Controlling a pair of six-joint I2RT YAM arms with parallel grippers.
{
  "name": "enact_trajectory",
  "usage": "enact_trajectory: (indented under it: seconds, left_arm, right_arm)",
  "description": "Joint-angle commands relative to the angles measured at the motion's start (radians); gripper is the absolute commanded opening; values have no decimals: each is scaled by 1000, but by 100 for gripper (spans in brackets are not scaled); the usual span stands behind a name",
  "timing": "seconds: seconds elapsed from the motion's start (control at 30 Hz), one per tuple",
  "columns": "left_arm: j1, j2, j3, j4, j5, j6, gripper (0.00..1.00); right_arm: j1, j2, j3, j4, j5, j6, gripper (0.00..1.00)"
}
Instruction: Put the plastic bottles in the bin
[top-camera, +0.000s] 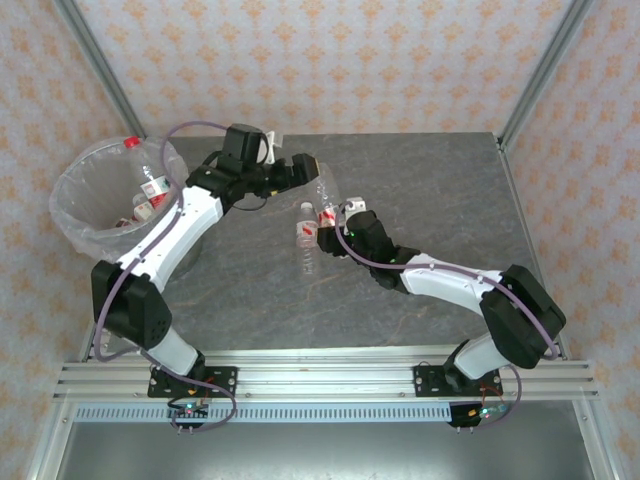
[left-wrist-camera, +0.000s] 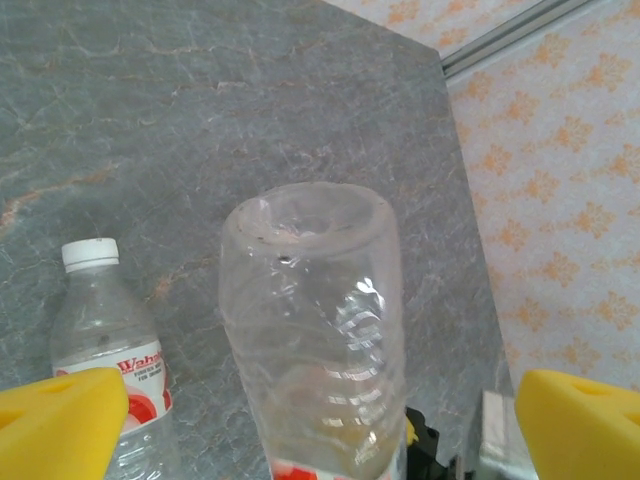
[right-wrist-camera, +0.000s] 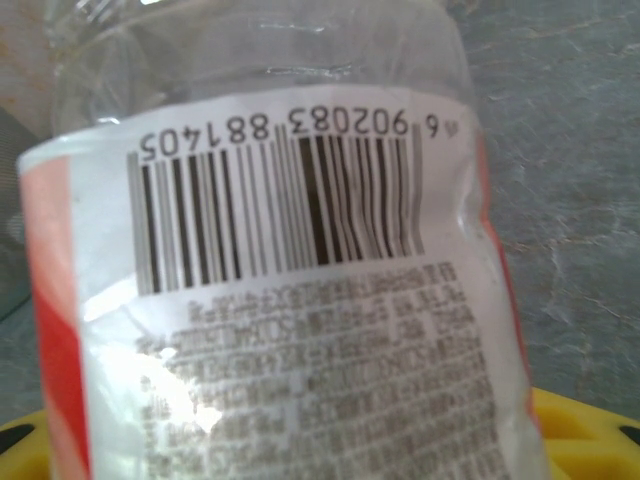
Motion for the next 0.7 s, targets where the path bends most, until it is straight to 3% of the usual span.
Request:
enact_trajectory:
  seconds: [0.0, 0.43, 0.67]
  left_arm:
    - [-20, 33, 40, 22, -7, -12, 100]
    - [-58, 94, 65, 25, -9, -7, 99]
    - [-60, 109, 88, 8, 1, 6, 87]
  right_arm:
    - [10, 10, 35, 106, -59, -1, 58]
    - [10, 40, 56, 212, -120, 16, 58]
    - [10, 58, 69, 228, -122, 44, 58]
